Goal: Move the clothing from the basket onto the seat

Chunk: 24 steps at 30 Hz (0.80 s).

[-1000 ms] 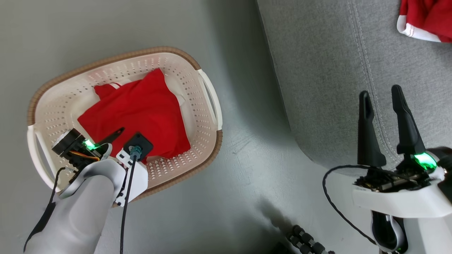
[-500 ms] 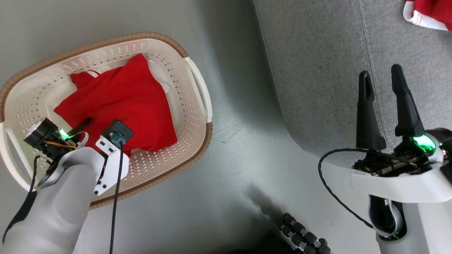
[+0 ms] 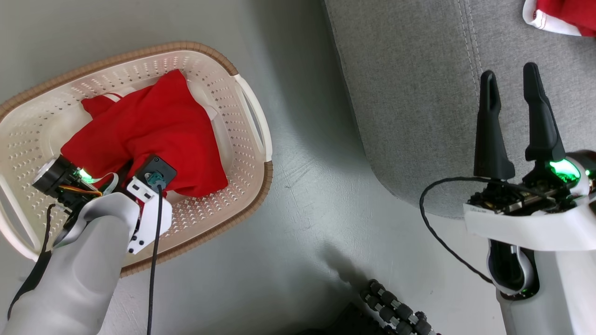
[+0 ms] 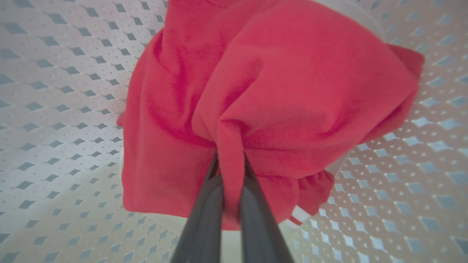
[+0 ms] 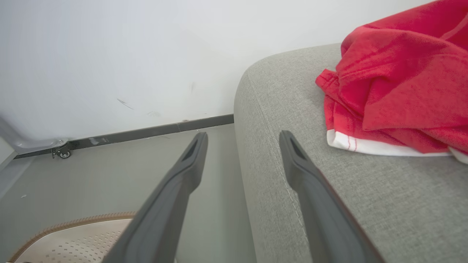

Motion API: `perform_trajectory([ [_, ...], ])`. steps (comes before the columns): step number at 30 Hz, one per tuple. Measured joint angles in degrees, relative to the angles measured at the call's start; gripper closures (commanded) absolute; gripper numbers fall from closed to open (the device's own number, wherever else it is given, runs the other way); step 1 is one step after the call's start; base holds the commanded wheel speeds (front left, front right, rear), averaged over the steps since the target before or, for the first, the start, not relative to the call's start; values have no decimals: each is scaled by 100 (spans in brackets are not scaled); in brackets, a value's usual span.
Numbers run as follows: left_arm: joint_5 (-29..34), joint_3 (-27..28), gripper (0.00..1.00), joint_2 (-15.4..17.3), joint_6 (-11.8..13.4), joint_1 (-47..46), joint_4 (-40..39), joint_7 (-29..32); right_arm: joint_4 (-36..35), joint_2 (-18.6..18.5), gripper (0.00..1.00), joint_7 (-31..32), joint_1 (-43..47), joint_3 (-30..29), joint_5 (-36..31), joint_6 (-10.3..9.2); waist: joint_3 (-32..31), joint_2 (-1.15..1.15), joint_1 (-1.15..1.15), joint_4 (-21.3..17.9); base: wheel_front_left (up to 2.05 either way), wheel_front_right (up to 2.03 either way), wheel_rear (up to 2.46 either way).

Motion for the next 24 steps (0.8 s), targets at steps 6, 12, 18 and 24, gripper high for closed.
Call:
perform_trajectory([
  [6, -26, -10, 100, -52, 48, 0, -80, -209, 58, 0, 0, -1, -192, -10, 29, 0, -111, 0, 0, 28, 0, 0, 0],
  [12, -34, -11, 100, -111, 174, 1, -160, -441, 157, 0, 0, -2, -206, -30, 34, 0, -270, 0, 0, 80, 0, 0, 0],
  [18, -136, 53, 100, -166, 247, 10, -216, -648, 231, -1, 0, -2, -299, -57, 4, 0, -471, 0, 0, 156, 0, 0, 0],
  [24, -255, 149, 100, -199, 287, 51, -285, -896, 289, -2, 0, -2, -320, -68, -146, 0, -689, 0, 0, 260, 0, 0, 0],
])
